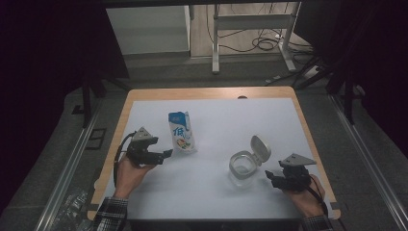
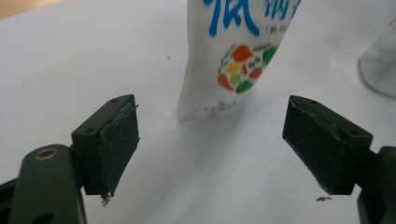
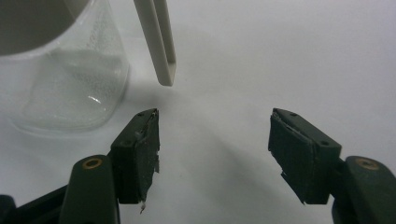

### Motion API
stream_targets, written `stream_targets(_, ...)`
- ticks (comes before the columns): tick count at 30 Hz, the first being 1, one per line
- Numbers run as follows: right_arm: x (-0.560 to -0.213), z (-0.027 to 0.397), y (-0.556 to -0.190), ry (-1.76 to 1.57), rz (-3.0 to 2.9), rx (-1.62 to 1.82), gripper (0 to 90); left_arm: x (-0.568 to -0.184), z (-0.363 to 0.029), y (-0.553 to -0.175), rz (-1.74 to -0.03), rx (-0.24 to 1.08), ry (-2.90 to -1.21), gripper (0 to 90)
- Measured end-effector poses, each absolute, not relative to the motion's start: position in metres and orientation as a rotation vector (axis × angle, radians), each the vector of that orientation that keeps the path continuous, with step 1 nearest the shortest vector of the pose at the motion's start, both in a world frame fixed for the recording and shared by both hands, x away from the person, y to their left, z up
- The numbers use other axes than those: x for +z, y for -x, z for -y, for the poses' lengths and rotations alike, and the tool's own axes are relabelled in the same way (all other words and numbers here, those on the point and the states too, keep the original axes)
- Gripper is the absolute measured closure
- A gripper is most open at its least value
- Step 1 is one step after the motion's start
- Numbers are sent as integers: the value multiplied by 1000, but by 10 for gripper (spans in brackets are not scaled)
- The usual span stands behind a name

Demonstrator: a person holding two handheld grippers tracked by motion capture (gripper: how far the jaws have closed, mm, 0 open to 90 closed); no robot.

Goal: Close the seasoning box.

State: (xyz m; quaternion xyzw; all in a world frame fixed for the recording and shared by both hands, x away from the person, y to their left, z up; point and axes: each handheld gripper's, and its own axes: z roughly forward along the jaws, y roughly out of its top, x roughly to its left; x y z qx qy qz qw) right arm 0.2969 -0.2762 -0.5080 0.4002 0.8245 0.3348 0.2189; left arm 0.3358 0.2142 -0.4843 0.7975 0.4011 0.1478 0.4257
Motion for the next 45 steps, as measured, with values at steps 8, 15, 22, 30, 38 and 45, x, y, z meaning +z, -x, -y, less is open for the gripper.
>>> stream_targets(8, -517, 277, -299, -1101, -2305, 884, 324, -470, -211, -351, -945, 356, -1960, 187)
stream_targets(15, -524, 279, -302, -1096, -2313, 882, 284, -453, -206, -363, -893, 377, -1966, 203)
stream_targets(22, -529, 286, -304, -1126, -2303, 952, 248, -447, -204, -375, -855, 376, -1966, 266)
stream_targets(30, -529, 286, -304, -1129, -2304, 958, 247, -450, -200, -392, -802, 336, -1972, 436)
stream_targets(38, -529, 286, -304, -1128, -2304, 958, 246, -454, -199, -398, -740, 294, -1976, 612)
stream_targets(45, -529, 286, -304, -1127, -2304, 958, 244, -458, -201, -396, -694, 316, -1970, 842)
